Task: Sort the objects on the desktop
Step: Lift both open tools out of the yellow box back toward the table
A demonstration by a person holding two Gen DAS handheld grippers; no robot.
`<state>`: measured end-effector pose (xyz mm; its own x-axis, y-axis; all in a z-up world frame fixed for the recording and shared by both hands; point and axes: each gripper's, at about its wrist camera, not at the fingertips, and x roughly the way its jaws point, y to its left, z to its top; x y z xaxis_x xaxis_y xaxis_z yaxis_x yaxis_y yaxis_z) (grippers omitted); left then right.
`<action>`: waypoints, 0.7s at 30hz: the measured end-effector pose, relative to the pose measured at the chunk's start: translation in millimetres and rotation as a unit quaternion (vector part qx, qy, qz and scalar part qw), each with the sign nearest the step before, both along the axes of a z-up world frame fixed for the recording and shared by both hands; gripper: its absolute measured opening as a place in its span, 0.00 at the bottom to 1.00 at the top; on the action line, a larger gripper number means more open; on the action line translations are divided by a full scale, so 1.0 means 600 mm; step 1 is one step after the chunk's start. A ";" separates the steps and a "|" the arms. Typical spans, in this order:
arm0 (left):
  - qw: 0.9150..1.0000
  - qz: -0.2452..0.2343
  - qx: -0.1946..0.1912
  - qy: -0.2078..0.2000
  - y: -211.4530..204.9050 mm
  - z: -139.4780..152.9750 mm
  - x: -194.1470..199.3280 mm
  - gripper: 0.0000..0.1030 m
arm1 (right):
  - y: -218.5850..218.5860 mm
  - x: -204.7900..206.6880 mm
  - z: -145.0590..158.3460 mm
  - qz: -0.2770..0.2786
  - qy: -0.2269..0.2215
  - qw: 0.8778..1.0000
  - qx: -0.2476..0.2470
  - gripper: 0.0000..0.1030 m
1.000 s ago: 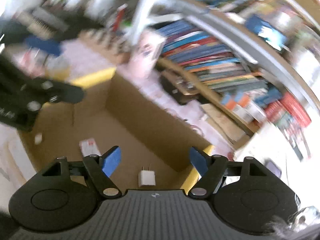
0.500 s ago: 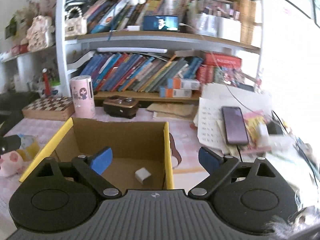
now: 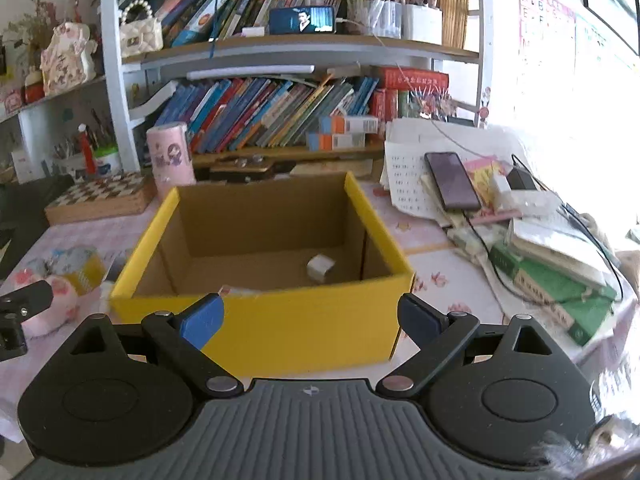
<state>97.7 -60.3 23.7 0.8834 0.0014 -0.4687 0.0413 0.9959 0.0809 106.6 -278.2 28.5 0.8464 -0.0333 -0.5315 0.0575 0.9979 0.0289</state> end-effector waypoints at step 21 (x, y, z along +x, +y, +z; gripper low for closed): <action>0.997 -0.019 0.048 0.059 0.120 -0.040 -0.116 0.96 | 0.175 -0.129 -0.056 0.041 0.069 0.997 0.018 0.89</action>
<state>27.9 11.5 -0.3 0.8226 0.0197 -0.5682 0.0929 0.9813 0.1686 29.4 -173.5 -5.2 0.7642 0.0542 -0.6427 -0.0186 0.9979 0.0620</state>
